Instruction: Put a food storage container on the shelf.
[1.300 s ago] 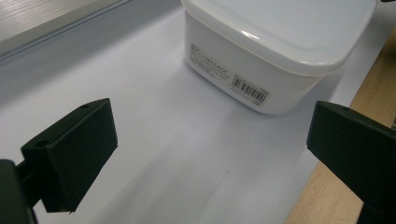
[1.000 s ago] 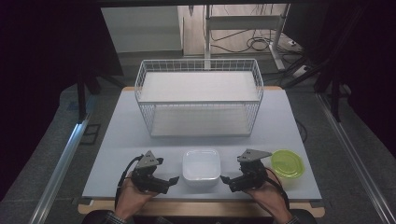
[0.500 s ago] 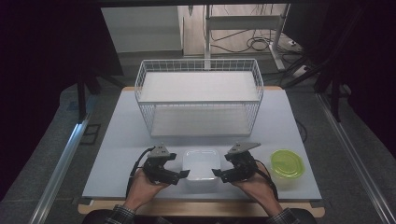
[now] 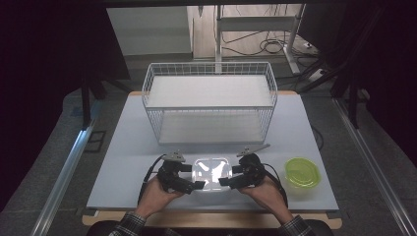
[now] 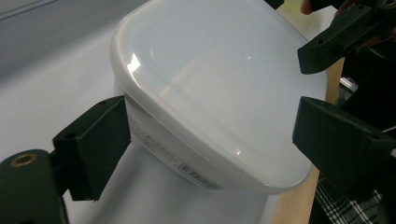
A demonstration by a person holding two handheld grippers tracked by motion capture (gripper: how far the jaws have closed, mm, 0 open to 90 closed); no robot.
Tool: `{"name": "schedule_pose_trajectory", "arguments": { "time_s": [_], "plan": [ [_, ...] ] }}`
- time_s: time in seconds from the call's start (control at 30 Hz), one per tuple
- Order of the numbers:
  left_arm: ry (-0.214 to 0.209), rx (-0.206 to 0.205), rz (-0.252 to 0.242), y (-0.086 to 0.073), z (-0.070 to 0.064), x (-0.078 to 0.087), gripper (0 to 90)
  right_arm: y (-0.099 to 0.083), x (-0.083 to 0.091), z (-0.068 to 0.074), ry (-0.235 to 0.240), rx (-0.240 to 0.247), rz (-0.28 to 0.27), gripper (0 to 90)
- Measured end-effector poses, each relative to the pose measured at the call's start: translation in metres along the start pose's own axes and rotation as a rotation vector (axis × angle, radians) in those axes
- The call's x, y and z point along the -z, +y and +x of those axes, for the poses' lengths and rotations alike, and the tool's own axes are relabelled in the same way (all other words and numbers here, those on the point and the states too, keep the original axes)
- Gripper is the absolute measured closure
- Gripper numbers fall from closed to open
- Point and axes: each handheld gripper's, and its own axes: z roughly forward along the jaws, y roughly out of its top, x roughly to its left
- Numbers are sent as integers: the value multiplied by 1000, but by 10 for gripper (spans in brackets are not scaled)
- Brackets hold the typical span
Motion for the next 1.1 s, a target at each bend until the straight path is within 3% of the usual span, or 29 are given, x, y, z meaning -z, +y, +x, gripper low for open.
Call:
{"name": "schedule_pose_trajectory", "arguments": {
  "time_s": [0.07, 0.13, 0.23, 0.33, 0.37, 0.47, 0.63, 0.8, 0.93, 1.1],
  "plan": [
    [17, -5, 6, -1, -4, 4, 147, 0, 2, 4, -19, 0, 4, 279],
    [28, 6, 6, -3, -9, 10, 247, -3, 10, 9, -54, -3, -16, 414],
    [34, 42, -6, -7, -12, 15, 358, -6, 17, 11, -66, -34, -30, 525],
    [63, 63, -21, -8, -18, 22, 481, -10, 21, 11, -55, -97, -48, 592],
    [63, 63, -21, -8, -18, 22, 535, -10, 21, 11, -55, -97, -48, 592],
    [87, 97, -17, -8, -24, 25, 579, -16, 27, 13, -42, -158, -65, 659],
    [98, 162, -57, -8, -22, 29, 662, -18, 28, 14, -50, -186, -104, 712],
    [129, 167, -105, -9, -24, 32, 783, -18, 29, 18, -105, -150, -139, 778],
    [151, 164, -111, -9, -24, 31, 790, -19, 26, 21, -157, -96, -164, 779],
    [156, 163, -139, -7, -23, 33, 790, -17, 27, 23, -169, -72, -200, 779]
  ]
}}
